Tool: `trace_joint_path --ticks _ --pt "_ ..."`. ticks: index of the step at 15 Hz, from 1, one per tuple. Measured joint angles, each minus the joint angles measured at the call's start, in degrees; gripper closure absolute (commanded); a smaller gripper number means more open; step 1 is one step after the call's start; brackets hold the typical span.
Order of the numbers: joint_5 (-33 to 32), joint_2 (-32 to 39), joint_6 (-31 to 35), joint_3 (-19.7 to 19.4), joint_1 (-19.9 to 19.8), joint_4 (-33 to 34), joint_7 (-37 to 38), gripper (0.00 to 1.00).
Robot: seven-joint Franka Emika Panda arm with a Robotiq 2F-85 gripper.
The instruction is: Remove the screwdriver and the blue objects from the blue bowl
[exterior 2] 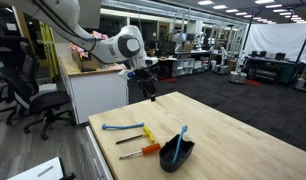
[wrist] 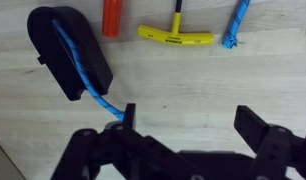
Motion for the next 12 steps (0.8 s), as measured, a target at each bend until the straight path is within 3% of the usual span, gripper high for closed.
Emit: trace_joint_path --ticks 8,12 --pt "9.2 6.9 2.4 -1.3 -5.5 5.9 -32.6 0.00" --pt "8.4 12.6 -0.1 -3.2 -8.0 11.6 -39.7 0.00"
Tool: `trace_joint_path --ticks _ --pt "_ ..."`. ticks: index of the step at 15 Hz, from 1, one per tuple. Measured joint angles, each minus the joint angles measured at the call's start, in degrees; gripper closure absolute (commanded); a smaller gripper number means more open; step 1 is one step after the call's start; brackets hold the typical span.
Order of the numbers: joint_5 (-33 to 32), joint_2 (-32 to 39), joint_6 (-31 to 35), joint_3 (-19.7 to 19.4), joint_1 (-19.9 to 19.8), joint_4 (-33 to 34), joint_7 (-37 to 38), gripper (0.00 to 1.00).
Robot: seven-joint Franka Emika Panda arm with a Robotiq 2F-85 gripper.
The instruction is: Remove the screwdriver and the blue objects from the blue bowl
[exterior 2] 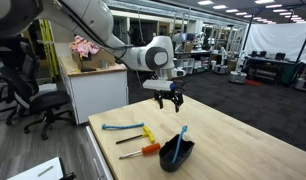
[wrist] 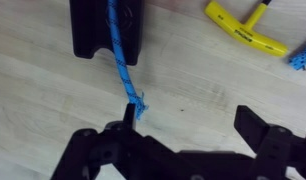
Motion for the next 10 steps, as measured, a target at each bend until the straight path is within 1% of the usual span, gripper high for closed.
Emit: trace_joint_path --ticks 6,10 --pt "-1.9 7.2 -0.6 -1.3 -1.5 6.8 -3.0 0.00" --pt "-1.2 11.2 -1.1 -1.2 -2.7 10.0 -7.8 0.00"
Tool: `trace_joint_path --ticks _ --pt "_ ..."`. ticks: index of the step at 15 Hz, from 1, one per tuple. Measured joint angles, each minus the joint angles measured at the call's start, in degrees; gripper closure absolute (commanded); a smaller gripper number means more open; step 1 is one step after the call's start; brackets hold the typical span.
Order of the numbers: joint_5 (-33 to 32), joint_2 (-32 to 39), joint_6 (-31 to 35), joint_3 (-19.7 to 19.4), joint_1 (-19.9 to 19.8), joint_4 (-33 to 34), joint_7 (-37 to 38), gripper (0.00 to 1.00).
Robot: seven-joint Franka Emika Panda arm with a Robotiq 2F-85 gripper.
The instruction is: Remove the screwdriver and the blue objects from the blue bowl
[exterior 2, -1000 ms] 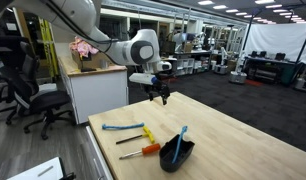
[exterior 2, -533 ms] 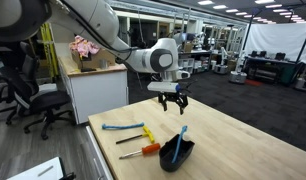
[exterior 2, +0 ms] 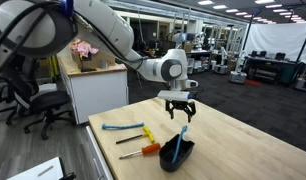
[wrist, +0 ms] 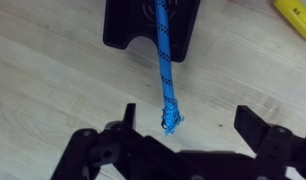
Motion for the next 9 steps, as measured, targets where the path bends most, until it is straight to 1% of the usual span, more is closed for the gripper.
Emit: trace_joint_path --ticks 5,9 --pt "1.0 3.1 -2.6 0.5 -2.2 2.9 -7.7 0.00" --pt "1.2 5.0 -5.4 0.7 -3.4 5.1 -11.7 0.00"
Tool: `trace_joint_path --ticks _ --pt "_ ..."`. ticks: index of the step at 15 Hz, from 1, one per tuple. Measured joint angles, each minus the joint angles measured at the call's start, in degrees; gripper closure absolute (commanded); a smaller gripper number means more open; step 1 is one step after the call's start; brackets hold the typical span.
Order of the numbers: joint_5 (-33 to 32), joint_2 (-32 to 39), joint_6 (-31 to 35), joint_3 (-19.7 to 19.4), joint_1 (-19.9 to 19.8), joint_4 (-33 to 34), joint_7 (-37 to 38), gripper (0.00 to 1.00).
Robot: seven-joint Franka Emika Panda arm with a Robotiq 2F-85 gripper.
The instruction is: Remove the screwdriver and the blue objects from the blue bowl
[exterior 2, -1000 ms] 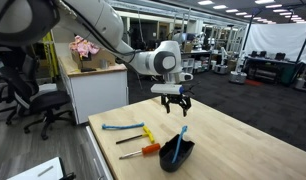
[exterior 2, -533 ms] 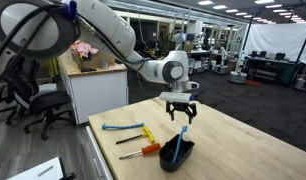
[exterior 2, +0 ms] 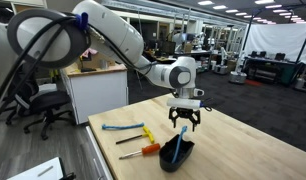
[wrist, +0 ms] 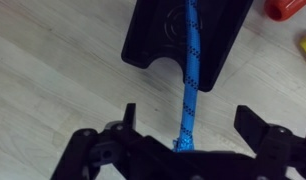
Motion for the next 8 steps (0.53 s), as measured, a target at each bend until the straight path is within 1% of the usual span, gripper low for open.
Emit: trace_joint_path --ticks 4,5,6,7,8 --pt "0.0 2.4 -2.6 0.2 -0.6 2.6 -2.3 0.00" --pt "0.0 3.1 -3.2 0.2 -0.6 3.3 -2.7 0.04" --pt "0.0 3.8 -3.6 0.3 -0.6 4.0 -2.9 0.26" --pt "0.0 4.5 -4.0 0.4 -0.6 4.8 -2.9 0.29" --pt "0.0 5.2 -4.5 0.4 -0.6 5.5 -2.9 0.33"
